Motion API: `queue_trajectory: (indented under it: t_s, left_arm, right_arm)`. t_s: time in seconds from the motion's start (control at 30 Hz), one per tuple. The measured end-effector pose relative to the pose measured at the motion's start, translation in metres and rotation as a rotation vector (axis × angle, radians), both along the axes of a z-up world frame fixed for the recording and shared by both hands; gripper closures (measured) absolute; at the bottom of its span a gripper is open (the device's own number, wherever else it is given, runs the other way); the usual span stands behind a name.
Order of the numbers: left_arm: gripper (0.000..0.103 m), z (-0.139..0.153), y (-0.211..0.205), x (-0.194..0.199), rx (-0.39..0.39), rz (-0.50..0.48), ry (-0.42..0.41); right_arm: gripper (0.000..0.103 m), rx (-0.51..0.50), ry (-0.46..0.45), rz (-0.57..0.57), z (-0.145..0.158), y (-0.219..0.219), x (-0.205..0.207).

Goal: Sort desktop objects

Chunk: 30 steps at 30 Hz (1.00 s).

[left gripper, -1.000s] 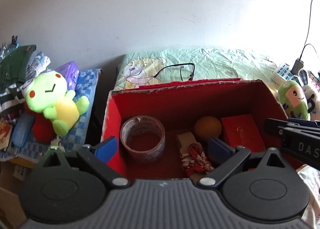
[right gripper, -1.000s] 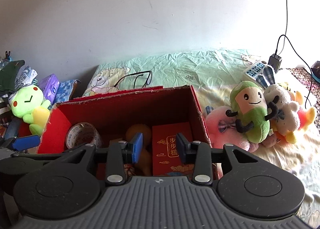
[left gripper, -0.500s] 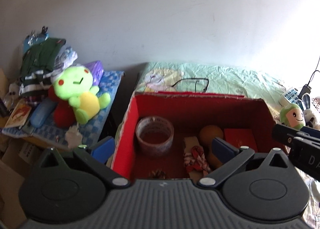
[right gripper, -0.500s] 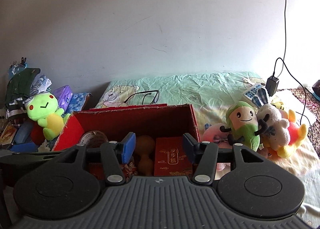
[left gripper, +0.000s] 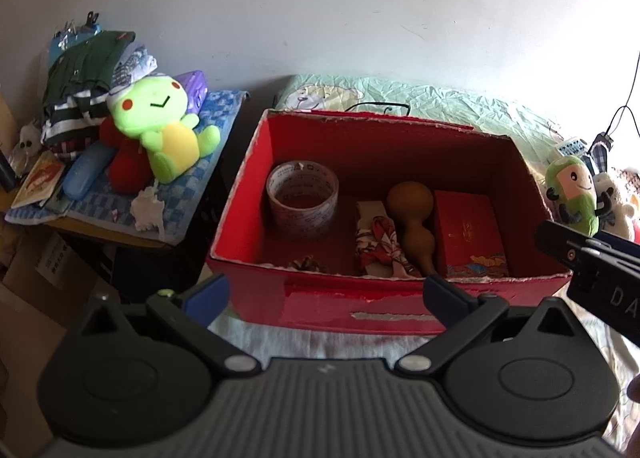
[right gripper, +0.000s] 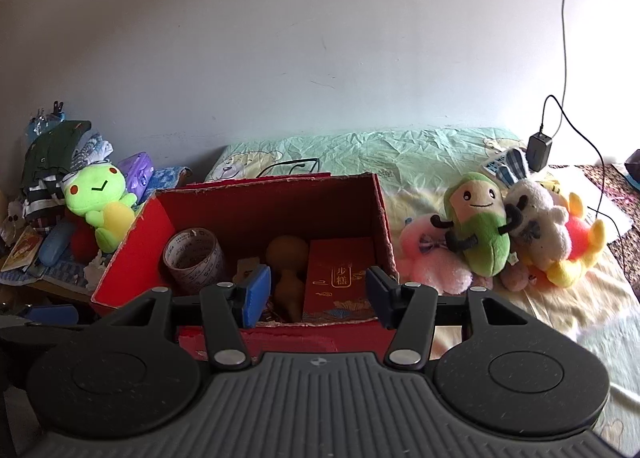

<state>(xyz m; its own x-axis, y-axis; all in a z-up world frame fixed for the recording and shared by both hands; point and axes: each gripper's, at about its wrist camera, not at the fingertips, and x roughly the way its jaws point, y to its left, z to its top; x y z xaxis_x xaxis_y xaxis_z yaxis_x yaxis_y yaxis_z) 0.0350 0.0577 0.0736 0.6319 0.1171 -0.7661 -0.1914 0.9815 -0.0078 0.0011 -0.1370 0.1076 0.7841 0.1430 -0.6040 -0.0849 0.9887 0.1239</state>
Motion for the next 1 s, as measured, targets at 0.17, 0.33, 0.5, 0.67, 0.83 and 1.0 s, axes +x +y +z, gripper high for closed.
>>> queue_trajectory:
  t_s: [0.17,0.33,0.5,0.67,0.83,1.0]
  left_arm:
    - [0.000,-0.011,0.010,-0.014,-0.010,-0.077,0.040]
    - [0.000,-0.031,0.016,-0.023,0.001,-0.144,0.101]
    - [0.000,-0.045,0.026,-0.025,-0.016,-0.166,0.156]
    - [0.001,-0.049,0.033,-0.022,-0.028,-0.161,0.178]
    - [0.001,-0.057,0.034,-0.017,-0.022,-0.155,0.213]
    - [0.001,-0.066,0.035,-0.012,-0.021,-0.157,0.256]
  right_arm:
    - [0.047,-0.002,0.024,-0.059,-0.009,0.017,-0.021]
    - [0.045,-0.013,0.073,-0.123,-0.025,0.033,-0.037]
    - [0.035,-0.047,0.105,-0.170,-0.035,0.041,-0.046]
    - [0.033,-0.083,0.110,-0.174,-0.034,0.051,-0.048]
    - [0.031,-0.097,0.131,-0.157,-0.036,0.058,-0.042]
    - [0.029,-0.091,0.189,-0.146,-0.043,0.058,-0.034]
